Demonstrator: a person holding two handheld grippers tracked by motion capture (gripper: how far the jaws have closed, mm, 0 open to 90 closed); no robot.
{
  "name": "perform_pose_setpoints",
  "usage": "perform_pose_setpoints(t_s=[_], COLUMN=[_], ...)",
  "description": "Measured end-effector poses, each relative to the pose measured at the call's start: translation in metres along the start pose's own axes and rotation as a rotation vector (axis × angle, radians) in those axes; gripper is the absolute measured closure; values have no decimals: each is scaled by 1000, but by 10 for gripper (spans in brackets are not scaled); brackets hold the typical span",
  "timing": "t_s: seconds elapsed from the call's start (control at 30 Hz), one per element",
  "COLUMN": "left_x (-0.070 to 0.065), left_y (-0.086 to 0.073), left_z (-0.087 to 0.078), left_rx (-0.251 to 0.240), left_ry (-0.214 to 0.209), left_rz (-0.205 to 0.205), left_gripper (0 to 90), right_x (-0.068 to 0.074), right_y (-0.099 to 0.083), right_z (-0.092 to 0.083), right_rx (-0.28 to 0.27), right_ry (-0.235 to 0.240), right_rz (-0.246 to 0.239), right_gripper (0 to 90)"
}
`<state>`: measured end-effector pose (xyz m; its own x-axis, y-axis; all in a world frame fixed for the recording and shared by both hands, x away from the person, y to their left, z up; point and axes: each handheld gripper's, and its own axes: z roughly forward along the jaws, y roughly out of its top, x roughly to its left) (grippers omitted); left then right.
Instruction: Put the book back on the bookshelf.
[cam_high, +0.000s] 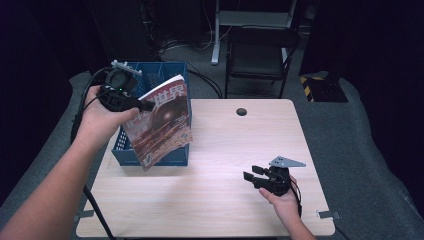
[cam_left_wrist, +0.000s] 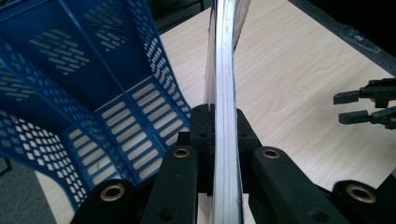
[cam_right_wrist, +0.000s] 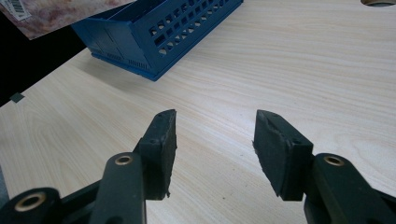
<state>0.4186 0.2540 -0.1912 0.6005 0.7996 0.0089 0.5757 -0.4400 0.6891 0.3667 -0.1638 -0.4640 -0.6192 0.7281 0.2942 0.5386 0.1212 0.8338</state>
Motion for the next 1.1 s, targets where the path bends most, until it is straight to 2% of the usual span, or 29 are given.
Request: perform_pose_setpoints(t_s=[0.37,0.73,1.1], left_x=[26,44,65], left_y=[-7,-7,-6], left_z=[-8,-15,-20], left_rx=[-1,8,6], left_ry=[43,90,139], left_rz=[-80,-123,-196], left_gripper=[838,838,838], right_x=[0,0,0], right_y=[-1,-1,-1], right_z=[1,1,1], right_rx=[4,12,15], right_ry=[-4,-5,-3], right_rz=[-7,-9,6], right_gripper=[488,488,489])
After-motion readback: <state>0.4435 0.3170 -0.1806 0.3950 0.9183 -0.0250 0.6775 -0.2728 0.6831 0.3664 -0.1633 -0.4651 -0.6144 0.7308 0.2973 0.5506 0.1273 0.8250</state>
